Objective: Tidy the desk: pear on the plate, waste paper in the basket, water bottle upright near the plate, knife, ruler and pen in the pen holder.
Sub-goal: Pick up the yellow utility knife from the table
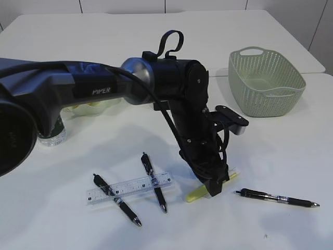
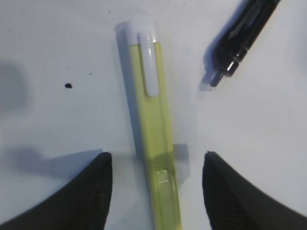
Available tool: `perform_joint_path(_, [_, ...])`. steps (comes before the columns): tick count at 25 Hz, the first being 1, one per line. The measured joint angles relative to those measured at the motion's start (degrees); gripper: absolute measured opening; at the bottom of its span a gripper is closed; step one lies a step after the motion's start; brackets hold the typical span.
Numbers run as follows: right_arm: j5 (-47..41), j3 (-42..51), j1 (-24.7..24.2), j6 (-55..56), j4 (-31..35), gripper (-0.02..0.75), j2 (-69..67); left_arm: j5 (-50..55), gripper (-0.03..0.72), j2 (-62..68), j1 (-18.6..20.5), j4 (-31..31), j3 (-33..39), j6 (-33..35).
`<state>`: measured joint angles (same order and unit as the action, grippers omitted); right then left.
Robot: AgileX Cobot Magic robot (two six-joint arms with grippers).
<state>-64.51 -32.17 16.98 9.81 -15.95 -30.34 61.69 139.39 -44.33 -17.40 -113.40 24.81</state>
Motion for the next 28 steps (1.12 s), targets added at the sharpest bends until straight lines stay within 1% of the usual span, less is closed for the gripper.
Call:
perform_joint_path(16, [0.23, 0.0, 0.0, 0.03, -0.28, 0.26, 0.0, -1.22, 0.404, 0.41, -0.13, 2.96, -0.13, 0.0])
perform_joint_path(22, [0.31, 0.0, 0.0, 0.03, -0.89, 0.26, 0.0, -1.11, 0.403, 0.59, -0.3, 5.42, -0.4, 0.09])
perform_joint_path(28, [0.31, 0.0, 0.0, 0.12, -1.7, 0.26, 0.0, -1.11, 0.403, 1.18, -2.0, 7.72, -0.98, 0.23])
